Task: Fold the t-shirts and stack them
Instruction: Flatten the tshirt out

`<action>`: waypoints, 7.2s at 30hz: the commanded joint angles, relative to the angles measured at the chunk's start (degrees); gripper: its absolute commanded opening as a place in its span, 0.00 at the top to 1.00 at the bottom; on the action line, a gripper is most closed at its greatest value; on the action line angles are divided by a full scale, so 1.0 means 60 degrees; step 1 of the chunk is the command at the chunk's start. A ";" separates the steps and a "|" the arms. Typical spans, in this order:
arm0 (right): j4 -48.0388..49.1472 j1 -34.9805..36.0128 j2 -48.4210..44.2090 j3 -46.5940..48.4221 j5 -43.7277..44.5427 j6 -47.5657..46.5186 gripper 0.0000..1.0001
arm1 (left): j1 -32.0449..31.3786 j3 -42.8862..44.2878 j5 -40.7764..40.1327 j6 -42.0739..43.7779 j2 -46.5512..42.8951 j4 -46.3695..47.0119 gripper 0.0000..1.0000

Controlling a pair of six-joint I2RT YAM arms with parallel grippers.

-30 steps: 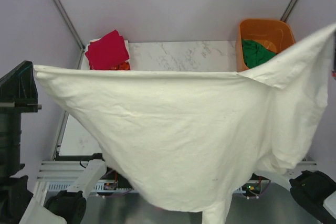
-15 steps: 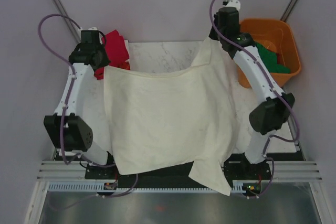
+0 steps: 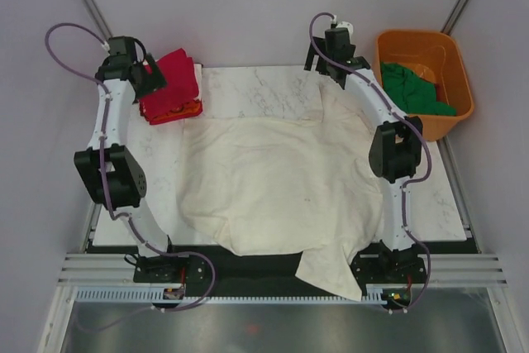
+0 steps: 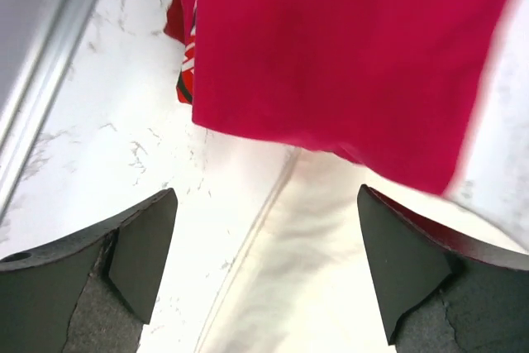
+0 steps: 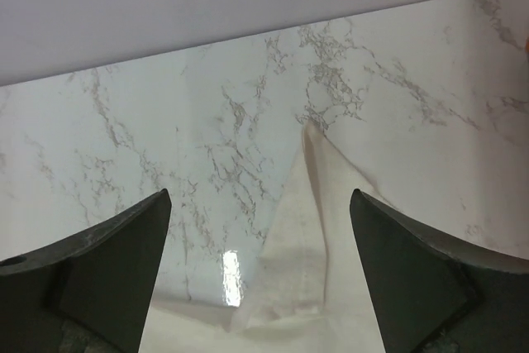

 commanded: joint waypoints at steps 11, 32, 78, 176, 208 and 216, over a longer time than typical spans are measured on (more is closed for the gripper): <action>0.1264 -0.0186 -0.2501 -0.4831 -0.1575 0.1591 0.26 | -0.0356 -0.3373 0.1036 0.0523 -0.4618 0.0877 0.04; 0.1352 -0.0347 -0.1490 -0.5432 -0.1607 0.2001 0.56 | -0.1177 -0.9663 0.1885 0.0171 -1.0553 0.1345 0.09; 0.1528 -0.0245 -0.1066 -0.3750 -0.2953 0.2309 1.00 | -0.1367 -0.9707 0.1637 0.0186 -1.0304 0.1433 0.09; 0.1367 -0.1314 0.3023 0.0076 -0.3276 0.0815 1.00 | -0.1485 -0.2721 0.0157 -0.0752 0.1663 0.4174 0.31; 0.2876 -0.1534 0.0693 -0.1962 -0.5296 0.1285 1.00 | -0.1997 -0.1885 -0.0985 -0.0620 0.0948 0.1668 0.98; 0.2847 -0.1329 0.0020 -0.1638 -0.5357 0.1108 1.00 | -0.2158 -0.1431 -0.1205 -0.0284 0.0097 0.1682 0.98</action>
